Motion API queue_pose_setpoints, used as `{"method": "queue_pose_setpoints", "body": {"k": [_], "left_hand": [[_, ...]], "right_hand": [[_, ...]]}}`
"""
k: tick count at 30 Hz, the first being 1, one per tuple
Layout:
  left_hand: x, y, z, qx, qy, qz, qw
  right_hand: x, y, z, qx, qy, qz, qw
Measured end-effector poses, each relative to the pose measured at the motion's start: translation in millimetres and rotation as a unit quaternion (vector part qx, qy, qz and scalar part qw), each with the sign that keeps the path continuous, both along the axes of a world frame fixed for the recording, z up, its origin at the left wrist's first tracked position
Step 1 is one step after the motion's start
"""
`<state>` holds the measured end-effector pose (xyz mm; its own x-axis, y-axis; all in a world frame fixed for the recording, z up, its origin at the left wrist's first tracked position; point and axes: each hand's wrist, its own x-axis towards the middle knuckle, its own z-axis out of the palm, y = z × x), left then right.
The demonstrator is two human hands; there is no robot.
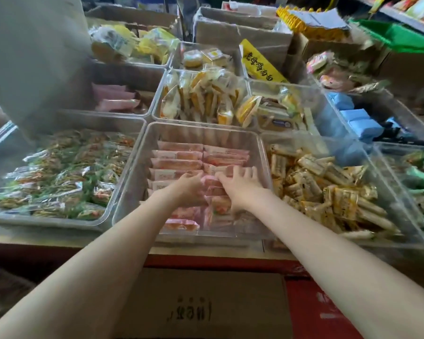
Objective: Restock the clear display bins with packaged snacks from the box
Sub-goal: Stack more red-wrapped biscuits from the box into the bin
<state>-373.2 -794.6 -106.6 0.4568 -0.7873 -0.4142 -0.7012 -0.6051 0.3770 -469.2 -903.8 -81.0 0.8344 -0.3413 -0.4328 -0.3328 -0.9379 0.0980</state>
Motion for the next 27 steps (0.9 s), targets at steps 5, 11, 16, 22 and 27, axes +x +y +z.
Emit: {"method": "queue_pose_setpoints", "body": {"k": [5,11,16,22,27], "left_hand": [[6.8,10.1,-5.6,0.067,-0.083,-0.016,0.994],[13.6,22.5,-15.4,0.081,-0.135,-0.035,0.987],[9.9,15.2,-12.1,0.104,-0.127,-0.036,0.986],[5.5,0.5,-8.8,0.178,-0.159,-0.074,0.968],[12.7,-6.3,-4.6,0.154,-0.101,-0.057,0.981]], "right_hand": [[1.8,1.1,-10.3,-0.006,0.042,-0.026,0.999],[5.7,0.2,-12.3,-0.015,0.077,-0.040,0.996],[17.9,-2.1,-16.4,-0.023,0.105,-0.062,0.992],[14.5,0.3,-21.1,-0.068,0.035,-0.010,0.997],[8.2,-0.3,-34.4,-0.120,-0.029,0.065,0.990]]}}
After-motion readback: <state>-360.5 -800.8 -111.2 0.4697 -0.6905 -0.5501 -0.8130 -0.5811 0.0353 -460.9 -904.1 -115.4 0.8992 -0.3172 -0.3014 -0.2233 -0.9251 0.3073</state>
